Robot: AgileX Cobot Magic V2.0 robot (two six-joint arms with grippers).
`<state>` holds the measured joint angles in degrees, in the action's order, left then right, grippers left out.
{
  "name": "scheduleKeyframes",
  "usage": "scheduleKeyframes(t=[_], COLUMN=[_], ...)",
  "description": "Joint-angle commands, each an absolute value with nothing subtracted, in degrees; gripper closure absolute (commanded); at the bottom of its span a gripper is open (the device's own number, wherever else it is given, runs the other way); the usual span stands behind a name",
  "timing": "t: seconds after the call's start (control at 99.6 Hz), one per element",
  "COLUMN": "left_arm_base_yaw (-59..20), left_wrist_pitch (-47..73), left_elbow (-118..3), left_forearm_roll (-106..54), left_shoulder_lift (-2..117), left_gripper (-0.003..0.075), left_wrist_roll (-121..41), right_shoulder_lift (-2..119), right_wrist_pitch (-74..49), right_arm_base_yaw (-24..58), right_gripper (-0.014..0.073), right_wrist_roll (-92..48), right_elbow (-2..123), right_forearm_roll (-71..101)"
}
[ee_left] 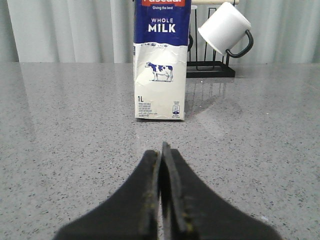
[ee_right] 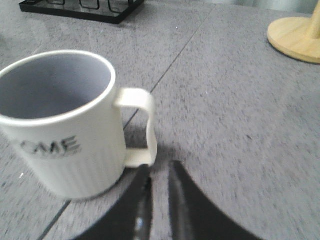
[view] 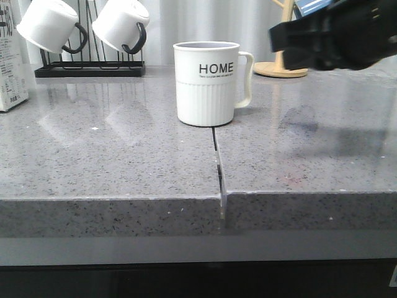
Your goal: Place milk next to cup
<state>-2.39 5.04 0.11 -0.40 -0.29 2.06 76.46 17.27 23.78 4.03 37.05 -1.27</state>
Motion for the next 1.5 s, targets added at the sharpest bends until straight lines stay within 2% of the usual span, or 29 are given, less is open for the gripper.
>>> scheduleKeyframes(t=[0.0,0.602,0.944,1.355,1.486], left_arm_base_yaw=[-2.24,-2.24,-2.24,-2.24,-2.19], left_wrist_pitch=[0.62,0.62,0.62,-2.87,3.65], left_elbow=[2.48,2.48,2.48,0.18,-6.48], left_forearm_roll=[-0.79,-0.79,-0.68,0.73,5.91], left_shoulder_lift=[-2.16,-2.16,-2.16,-2.03,1.08], left_gripper=[0.0741,0.0741,0.0741,0.0741,0.0741], left_wrist_roll=[2.52,2.52,2.52,2.19,1.64], right_shoulder_lift=[69.30,35.03,15.95,13.42,13.43], right_wrist_pitch=[15.53,3.35,3.06,2.57,2.57], right_arm_base_yaw=[23.88,23.88,23.88,23.88,23.88], right_gripper=[0.0666,0.0661,0.0661,0.0661,0.0661], right_wrist_roll=[3.92,3.92,3.92,3.92,3.92], right_elbow=[37.04,24.05,13.42,12.45,12.45], right_forearm_roll=[-1.20,0.00,1.88,1.88,1.84])
